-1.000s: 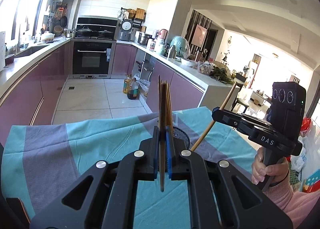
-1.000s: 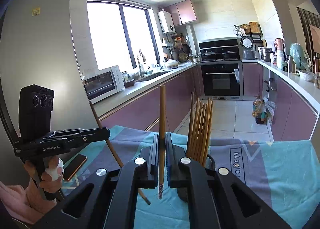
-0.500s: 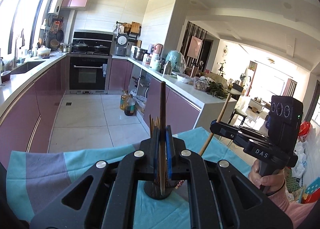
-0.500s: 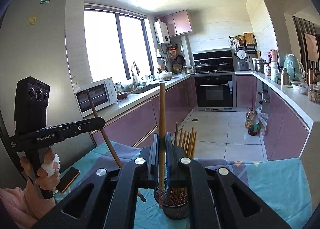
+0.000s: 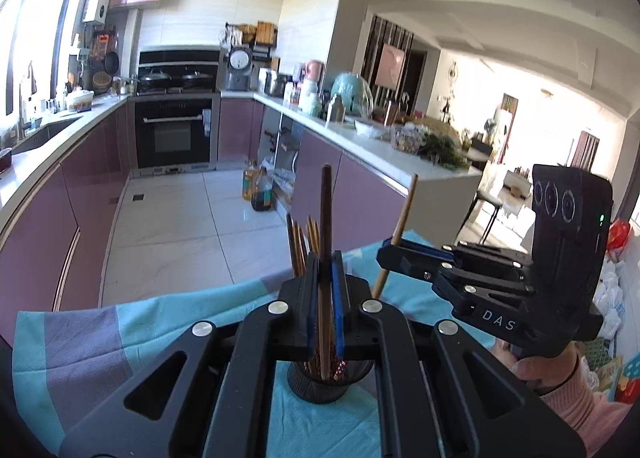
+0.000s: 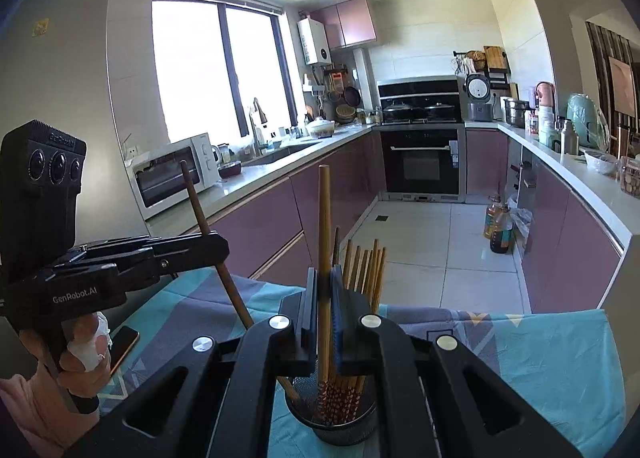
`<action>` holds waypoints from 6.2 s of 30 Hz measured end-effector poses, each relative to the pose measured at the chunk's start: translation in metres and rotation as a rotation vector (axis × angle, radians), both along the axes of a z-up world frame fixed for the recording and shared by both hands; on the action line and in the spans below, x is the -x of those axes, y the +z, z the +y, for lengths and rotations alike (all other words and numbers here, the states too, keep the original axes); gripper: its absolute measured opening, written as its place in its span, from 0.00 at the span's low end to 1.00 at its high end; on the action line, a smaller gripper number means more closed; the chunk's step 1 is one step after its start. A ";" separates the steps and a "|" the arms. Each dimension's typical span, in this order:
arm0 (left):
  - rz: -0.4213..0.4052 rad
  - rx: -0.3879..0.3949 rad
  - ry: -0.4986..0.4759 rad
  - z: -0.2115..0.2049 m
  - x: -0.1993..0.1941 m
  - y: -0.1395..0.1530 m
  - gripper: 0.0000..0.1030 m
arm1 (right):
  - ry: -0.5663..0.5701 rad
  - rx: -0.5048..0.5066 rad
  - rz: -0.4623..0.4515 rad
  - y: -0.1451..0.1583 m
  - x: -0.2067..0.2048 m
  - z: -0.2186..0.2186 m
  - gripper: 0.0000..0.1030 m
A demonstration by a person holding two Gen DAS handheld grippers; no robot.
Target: Organize utensils
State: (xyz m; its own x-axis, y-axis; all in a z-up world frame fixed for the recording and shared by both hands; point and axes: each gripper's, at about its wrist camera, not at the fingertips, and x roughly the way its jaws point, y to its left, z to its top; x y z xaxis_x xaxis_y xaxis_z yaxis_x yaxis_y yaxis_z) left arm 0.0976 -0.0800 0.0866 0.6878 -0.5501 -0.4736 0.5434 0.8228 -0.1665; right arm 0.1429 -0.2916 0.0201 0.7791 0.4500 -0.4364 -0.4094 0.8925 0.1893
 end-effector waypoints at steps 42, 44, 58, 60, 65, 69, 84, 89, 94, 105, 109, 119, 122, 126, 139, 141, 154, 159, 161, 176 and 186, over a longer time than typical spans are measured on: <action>-0.097 -0.077 0.403 0.086 0.041 -0.092 0.94 | -0.131 0.038 -0.046 -0.060 0.053 0.012 0.94; -0.109 -0.085 0.431 0.092 0.051 -0.093 0.94 | -0.148 0.056 -0.065 -0.063 0.058 0.014 0.94; -0.171 -0.077 0.575 0.118 0.090 -0.098 0.94 | -0.217 0.089 -0.149 -0.071 0.088 0.029 0.94; -0.182 -0.086 0.595 0.119 0.093 -0.099 0.94 | -0.219 0.093 -0.153 -0.073 0.090 0.032 0.94; -0.192 -0.100 0.619 0.120 0.100 -0.103 0.94 | -0.234 0.092 -0.162 -0.073 0.094 0.035 0.94; -0.194 -0.107 0.621 0.121 0.104 -0.106 0.94 | -0.241 0.080 -0.167 -0.072 0.096 0.033 0.94; -0.216 -0.107 0.633 0.120 0.113 -0.106 0.94 | -0.253 0.067 -0.167 -0.075 0.100 0.031 0.94; -0.226 -0.114 0.636 0.119 0.115 -0.105 0.94 | -0.255 0.066 -0.165 -0.075 0.100 0.031 0.94; -0.229 -0.113 0.636 0.119 0.116 -0.104 0.94 | -0.257 0.064 -0.167 -0.075 0.100 0.031 0.94; -0.227 -0.105 0.645 0.118 0.117 -0.103 0.94 | -0.259 0.057 -0.165 -0.076 0.100 0.031 0.94; -0.230 -0.107 0.649 0.119 0.116 -0.102 0.94 | -0.263 0.055 -0.167 -0.076 0.099 0.030 0.94; -0.233 -0.106 0.649 0.118 0.116 -0.103 0.94 | -0.264 0.056 -0.167 -0.076 0.099 0.031 0.94; -0.234 -0.105 0.650 0.118 0.117 -0.103 0.94 | -0.265 0.055 -0.171 -0.076 0.099 0.030 0.94; -0.238 -0.106 0.650 0.118 0.118 -0.102 0.94 | -0.265 0.052 -0.170 -0.076 0.099 0.031 0.94; -0.239 -0.106 0.648 0.118 0.118 -0.102 0.94 | -0.266 0.050 -0.172 -0.075 0.100 0.029 0.94; -0.241 -0.107 0.650 0.118 0.118 -0.102 0.94 | -0.266 0.053 -0.171 -0.075 0.100 0.029 0.94; -0.239 -0.105 0.648 0.118 0.119 -0.103 0.94 | -0.266 0.050 -0.175 -0.075 0.100 0.029 0.94; -0.240 -0.106 0.647 0.119 0.119 -0.103 0.94 | -0.266 0.048 -0.173 -0.076 0.101 0.029 0.94; -0.239 -0.107 0.647 0.118 0.119 -0.103 0.94 | -0.266 0.049 -0.174 -0.075 0.100 0.029 0.94; -0.245 -0.110 0.647 0.120 0.122 -0.102 0.94 | -0.266 0.048 -0.174 -0.075 0.101 0.029 0.94; -0.241 -0.112 0.645 0.123 0.119 -0.103 0.94 | -0.266 0.047 -0.172 -0.075 0.102 0.030 0.94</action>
State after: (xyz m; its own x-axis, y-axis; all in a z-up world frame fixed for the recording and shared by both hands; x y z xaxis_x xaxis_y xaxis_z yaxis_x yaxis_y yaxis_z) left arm -0.0218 0.0429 -0.0163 0.9537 0.0468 -0.2970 -0.0482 0.9988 0.0025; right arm 0.0411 -0.2620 -0.0551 0.9310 0.2026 -0.3037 -0.1826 0.9788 0.0933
